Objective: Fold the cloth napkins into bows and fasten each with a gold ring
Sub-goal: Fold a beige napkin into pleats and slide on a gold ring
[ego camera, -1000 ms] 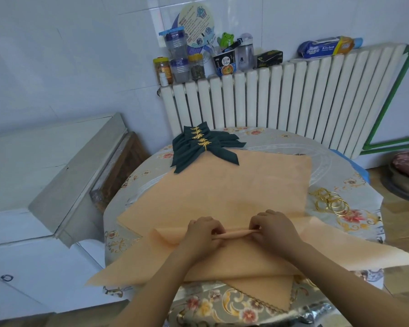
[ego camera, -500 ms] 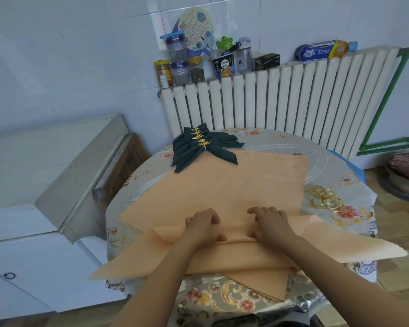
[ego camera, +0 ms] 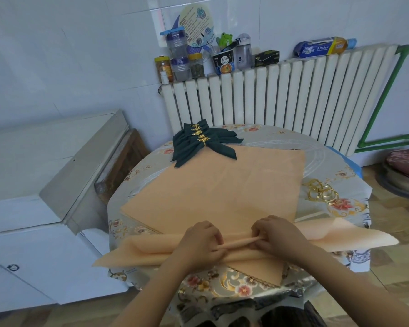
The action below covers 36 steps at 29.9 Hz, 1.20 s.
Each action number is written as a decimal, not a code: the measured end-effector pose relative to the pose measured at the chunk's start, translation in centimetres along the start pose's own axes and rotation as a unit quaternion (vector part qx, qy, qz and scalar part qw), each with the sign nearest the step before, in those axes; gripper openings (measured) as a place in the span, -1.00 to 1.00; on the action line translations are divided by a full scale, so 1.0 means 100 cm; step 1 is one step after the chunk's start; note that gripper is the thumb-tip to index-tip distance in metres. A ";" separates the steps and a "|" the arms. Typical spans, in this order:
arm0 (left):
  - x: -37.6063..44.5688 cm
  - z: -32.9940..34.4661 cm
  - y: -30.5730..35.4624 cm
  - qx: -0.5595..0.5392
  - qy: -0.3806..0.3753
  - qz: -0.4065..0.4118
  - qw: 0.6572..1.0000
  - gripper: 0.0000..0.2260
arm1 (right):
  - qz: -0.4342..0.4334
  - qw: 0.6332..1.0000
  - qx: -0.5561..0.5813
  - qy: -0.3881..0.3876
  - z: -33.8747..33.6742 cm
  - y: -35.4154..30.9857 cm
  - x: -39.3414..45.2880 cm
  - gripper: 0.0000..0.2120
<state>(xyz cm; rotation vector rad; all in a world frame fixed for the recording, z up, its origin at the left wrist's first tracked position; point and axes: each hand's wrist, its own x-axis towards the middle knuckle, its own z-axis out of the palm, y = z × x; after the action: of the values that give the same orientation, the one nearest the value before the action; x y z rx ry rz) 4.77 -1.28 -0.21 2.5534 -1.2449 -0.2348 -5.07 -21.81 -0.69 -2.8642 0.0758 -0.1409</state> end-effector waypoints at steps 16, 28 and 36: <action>-0.013 0.034 0.018 0.093 -0.040 -0.054 0.993 -0.51 | 0.018 0.998 -0.058 0.019 0.034 -0.016 -0.025 -0.32; -0.019 0.035 0.017 0.054 -0.068 -0.047 0.995 -0.51 | 0.043 0.979 0.190 0.061 0.032 -0.053 -0.015 -0.72; -0.043 0.009 -0.026 -0.056 0.029 -0.155 0.986 -0.65 | 0.125 0.970 0.205 -0.037 0.032 -0.084 0.001 -0.80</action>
<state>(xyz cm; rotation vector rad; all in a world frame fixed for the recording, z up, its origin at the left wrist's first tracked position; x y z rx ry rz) 3.88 3.47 -1.84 2.6254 -0.7849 -0.2839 -4.27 -12.92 -1.50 -2.4195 0.3484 0.0019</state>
